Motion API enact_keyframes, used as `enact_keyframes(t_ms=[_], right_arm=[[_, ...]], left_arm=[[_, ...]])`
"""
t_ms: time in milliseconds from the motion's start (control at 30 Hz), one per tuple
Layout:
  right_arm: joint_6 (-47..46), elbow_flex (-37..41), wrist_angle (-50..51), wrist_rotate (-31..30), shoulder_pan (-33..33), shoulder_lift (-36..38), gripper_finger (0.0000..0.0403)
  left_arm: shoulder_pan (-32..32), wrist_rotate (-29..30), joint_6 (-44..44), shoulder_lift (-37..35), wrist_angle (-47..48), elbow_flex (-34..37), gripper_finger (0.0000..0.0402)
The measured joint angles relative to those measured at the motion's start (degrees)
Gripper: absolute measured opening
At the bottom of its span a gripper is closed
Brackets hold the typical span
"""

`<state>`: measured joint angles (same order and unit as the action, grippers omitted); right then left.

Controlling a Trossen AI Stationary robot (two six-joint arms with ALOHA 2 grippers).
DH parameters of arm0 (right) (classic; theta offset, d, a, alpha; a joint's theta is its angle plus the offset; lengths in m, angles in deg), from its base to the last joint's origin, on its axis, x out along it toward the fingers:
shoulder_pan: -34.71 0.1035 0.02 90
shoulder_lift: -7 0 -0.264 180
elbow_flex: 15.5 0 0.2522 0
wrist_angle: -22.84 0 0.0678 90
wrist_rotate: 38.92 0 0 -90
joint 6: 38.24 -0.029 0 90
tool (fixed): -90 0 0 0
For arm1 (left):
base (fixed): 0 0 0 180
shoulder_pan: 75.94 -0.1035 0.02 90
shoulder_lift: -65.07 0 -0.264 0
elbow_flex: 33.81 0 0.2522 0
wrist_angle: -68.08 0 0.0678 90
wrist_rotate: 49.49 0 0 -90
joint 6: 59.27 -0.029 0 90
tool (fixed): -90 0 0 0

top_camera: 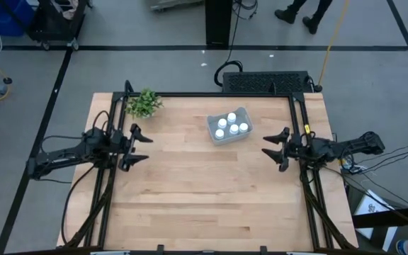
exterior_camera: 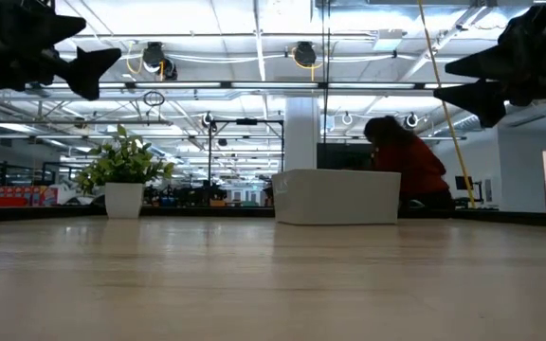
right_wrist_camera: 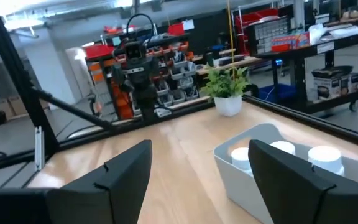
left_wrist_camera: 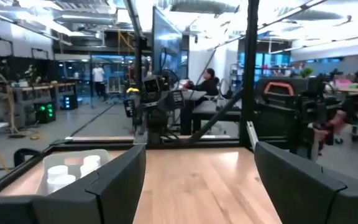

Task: Pick and place pill bottles into a basket
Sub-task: Return to Home Position

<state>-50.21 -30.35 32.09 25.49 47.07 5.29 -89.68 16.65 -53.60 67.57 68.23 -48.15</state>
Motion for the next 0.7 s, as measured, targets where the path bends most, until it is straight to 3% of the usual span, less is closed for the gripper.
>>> enact_keyframes(t_ms=[700], right_arm=[[2.19, 0.21, -1.14, 0.19, 0.0, -0.22, 0.0263]], left_arm=[[0.04, -0.11, 3.96, 0.09, 0.1, 0.0, 0.0311]])
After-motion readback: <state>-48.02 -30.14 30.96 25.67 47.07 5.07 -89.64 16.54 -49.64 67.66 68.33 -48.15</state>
